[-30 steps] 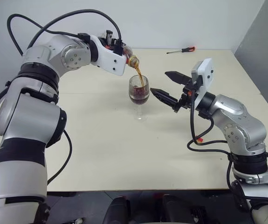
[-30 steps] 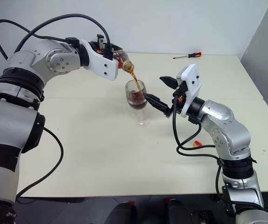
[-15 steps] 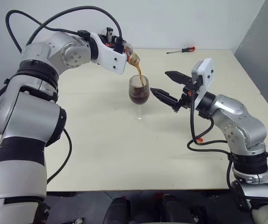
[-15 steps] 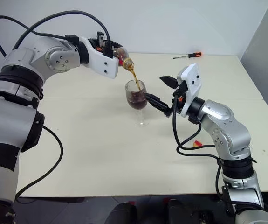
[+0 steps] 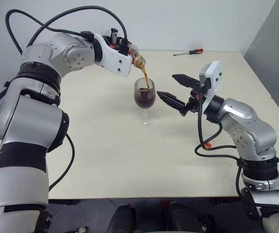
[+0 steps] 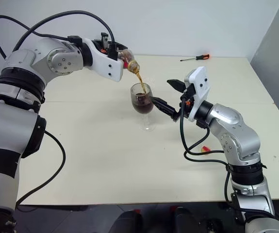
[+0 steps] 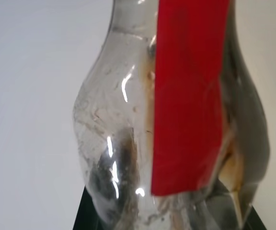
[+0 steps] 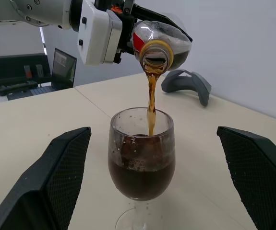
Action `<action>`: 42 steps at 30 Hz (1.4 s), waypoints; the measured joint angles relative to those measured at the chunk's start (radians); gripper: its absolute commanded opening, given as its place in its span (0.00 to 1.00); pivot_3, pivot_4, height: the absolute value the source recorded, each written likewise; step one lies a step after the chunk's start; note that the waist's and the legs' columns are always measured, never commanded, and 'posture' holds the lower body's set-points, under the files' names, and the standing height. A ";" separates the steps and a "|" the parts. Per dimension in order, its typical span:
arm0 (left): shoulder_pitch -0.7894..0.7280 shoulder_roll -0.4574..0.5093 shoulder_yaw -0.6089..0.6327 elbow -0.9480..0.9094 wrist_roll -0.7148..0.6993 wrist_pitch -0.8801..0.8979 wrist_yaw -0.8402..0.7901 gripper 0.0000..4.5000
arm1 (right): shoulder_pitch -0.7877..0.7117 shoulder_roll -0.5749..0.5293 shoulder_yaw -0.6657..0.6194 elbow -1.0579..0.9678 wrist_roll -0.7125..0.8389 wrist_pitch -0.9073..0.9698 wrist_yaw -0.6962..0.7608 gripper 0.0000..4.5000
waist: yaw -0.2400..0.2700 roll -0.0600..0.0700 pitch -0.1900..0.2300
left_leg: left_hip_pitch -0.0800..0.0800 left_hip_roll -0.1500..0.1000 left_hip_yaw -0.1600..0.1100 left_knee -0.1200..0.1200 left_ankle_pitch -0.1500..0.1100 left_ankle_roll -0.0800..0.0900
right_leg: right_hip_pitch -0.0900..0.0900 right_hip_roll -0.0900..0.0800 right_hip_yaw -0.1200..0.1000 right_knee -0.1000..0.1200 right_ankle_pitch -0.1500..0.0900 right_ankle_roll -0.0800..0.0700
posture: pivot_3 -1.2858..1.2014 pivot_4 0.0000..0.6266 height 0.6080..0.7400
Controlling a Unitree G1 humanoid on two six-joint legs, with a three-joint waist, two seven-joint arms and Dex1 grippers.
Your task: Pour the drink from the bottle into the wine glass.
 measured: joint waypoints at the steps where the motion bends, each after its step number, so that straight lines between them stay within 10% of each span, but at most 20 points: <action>1: 0.000 0.000 0.000 0.000 0.000 0.000 0.000 0.22 | -0.001 0.000 0.000 0.003 0.000 0.000 0.001 1.00 | 0.000 0.000 0.000 | 0.000 0.000 0.000 0.000 0.000 0.000 | 0.000 0.000 0.000 0.000 0.000 0.000 | 0.52 0.24 1.00; 26: 0.177 -0.099 0.400 -0.048 -0.541 0.151 -0.478 0.22 | -0.004 -0.002 -0.004 0.007 -0.001 0.000 0.002 1.00 | -0.018 0.000 0.000 | 0.000 0.000 0.000 0.001 0.000 0.000 | 0.000 0.000 0.000 0.002 0.000 0.000 | 0.52 0.24 1.00; 42: 0.482 -0.145 0.680 -0.447 -0.839 0.629 -0.292 0.22 | 0.036 -0.024 -0.018 -0.080 0.047 0.052 0.016 1.00 | -0.022 0.000 0.000 | 0.000 0.001 -0.002 0.002 0.000 0.000 | 0.000 0.000 0.000 0.004 0.000 0.000 | 0.52 0.24 1.00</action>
